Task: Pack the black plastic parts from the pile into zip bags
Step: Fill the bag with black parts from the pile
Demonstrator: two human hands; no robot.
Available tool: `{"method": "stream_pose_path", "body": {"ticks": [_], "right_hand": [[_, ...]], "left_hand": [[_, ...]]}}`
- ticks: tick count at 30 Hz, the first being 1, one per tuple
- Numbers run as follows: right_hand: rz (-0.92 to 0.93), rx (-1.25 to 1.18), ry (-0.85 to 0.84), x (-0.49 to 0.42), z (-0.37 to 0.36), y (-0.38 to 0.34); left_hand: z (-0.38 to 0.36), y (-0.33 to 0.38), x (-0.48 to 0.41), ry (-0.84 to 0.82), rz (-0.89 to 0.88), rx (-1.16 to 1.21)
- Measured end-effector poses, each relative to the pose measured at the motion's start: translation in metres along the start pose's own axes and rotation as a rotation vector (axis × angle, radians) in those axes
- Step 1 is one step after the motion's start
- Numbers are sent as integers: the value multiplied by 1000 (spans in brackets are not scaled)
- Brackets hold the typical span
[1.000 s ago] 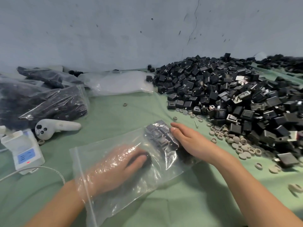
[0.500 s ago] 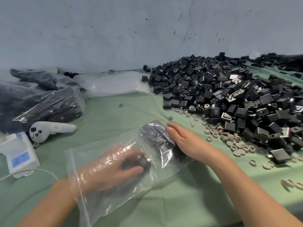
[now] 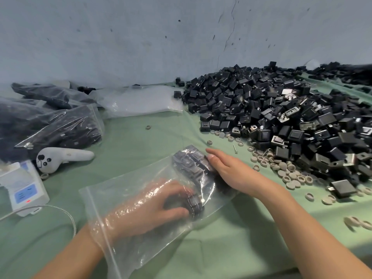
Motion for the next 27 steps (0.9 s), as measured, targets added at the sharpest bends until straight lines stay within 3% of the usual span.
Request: {"method": "stream_pose_path", "body": {"ticks": [4, 8, 15, 22, 27], "right_hand": [[-62, -43, 89, 4, 17, 10], [-111, 56, 75, 6, 16, 12], [-108, 102, 69, 5, 14, 9], [-109, 121, 55, 3, 14, 8], [-109, 128, 38, 4, 13, 8]], "left_hand": [[-5, -3, -6, 44, 38, 56], [-13, -4, -18, 18, 63, 70], [-8, -2, -23, 57, 70, -197], [-7, -2, -27, 8, 115, -295], [-11, -4, -29, 0, 136, -178]]}}
Point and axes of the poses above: each hand's wrist, its own x-axis away from the middle knuckle, its own z-axis out of the back of the hand, y = z × x, the point moved 6 cm from there along -x, towards the middle knuckle, and after that the axes turned 9 degrees about -y, right-handed, at the moved point
